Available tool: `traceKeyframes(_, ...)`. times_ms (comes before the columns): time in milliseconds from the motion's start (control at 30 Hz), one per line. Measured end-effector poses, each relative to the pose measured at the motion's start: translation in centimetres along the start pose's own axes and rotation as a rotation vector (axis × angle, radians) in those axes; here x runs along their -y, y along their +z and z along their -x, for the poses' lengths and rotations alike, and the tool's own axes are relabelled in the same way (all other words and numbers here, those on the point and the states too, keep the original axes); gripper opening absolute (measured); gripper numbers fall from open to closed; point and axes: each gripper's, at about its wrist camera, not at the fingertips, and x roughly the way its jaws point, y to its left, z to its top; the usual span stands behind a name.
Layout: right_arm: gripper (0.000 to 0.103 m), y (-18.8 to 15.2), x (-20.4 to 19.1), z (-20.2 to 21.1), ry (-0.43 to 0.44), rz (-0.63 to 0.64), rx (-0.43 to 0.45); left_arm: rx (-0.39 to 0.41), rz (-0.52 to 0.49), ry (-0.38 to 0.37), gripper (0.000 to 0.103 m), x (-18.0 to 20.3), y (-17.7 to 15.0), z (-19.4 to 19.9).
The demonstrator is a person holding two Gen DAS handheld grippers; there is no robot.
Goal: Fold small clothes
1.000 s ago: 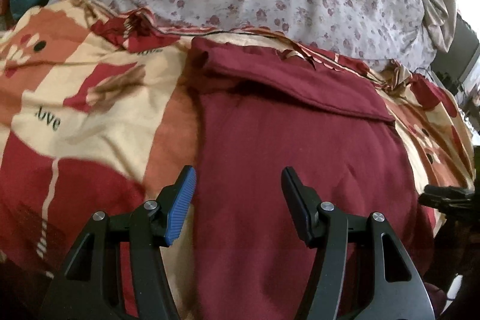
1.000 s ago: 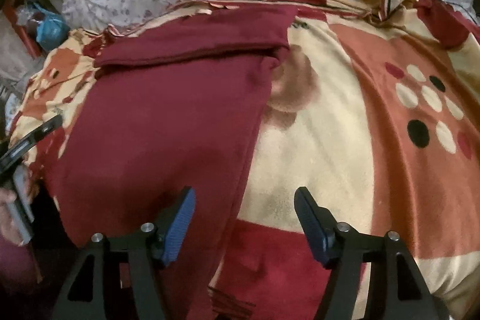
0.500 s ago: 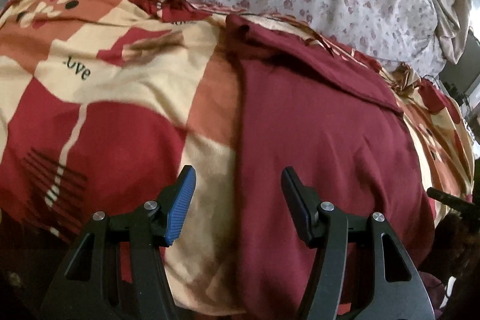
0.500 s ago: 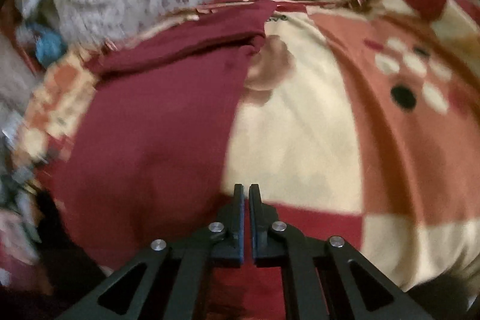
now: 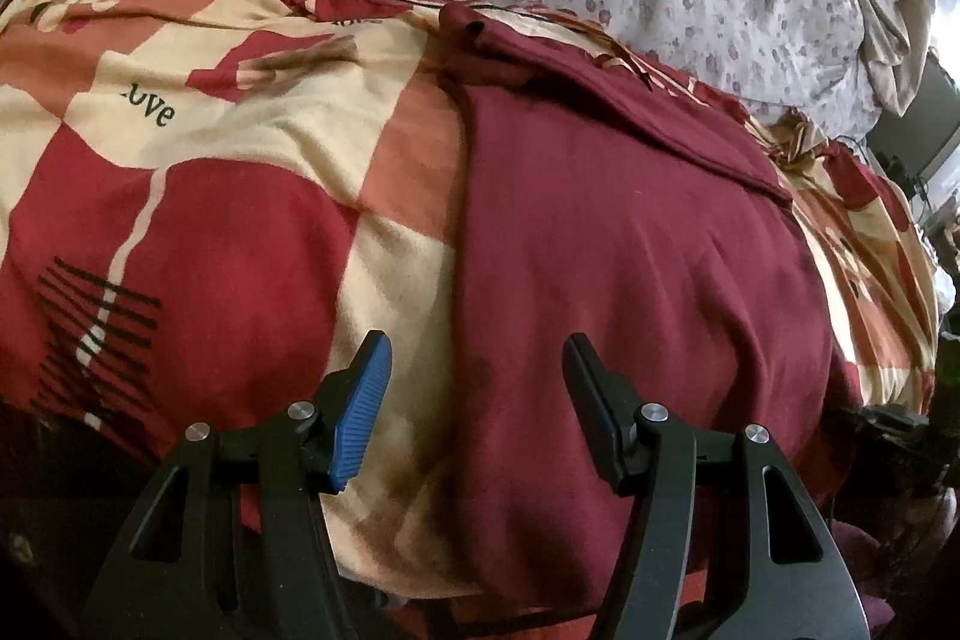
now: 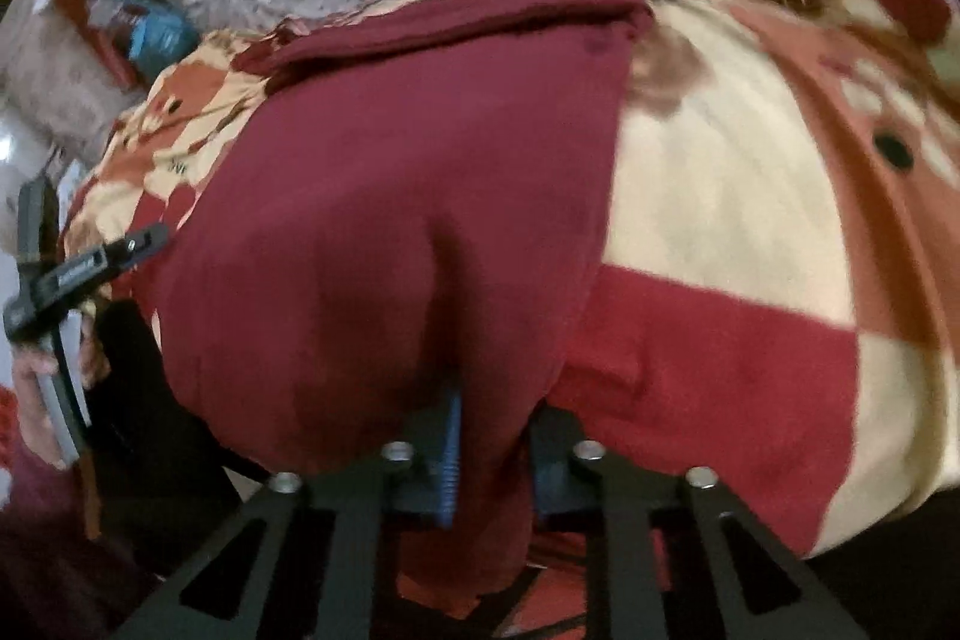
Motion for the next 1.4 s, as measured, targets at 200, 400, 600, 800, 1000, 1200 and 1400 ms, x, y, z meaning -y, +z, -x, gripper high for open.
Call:
traceKeyframes(200,0.012,-0.3,1.1,0.6,-0.029,-0.012,0.004,0.002,0.023,-0.001,0.059,-0.5,-0.5,0.4)
traceKeyframes(400,0.012,-0.5,1.4,1.0,-0.01,-0.018,-0.009,0.001,0.033,-0.003,0.06,-1.3,-0.9,1.3)
traceKeyframes(600,0.046,-1.5,3.0,1.3,0.069,-0.127,-0.036,-0.051,0.042,-0.01,0.065,-2.0,-1.8,1.1)
traceKeyframes(800,0.049,-2.3,2.6,1.1,0.097,-0.101,-0.064,-0.107,0.012,-0.016,0.065,-2.2,-3.2,0.9)
traceKeyframes(1000,0.054,-2.2,1.9,0.2,0.121,-0.087,-0.096,-0.147,-0.037,-0.067,0.065,-1.5,-4.4,1.2)
traceKeyframes(1200,0.058,-2.2,1.5,-0.1,0.128,-0.06,-0.108,-0.129,-0.134,-0.019,0.065,0.5,-4.8,1.1)
traceKeyframes(1400,0.058,-2.0,1.4,-0.3,0.124,-0.063,-0.116,-0.117,-0.157,0.005,0.065,0.9,-4.7,0.5)
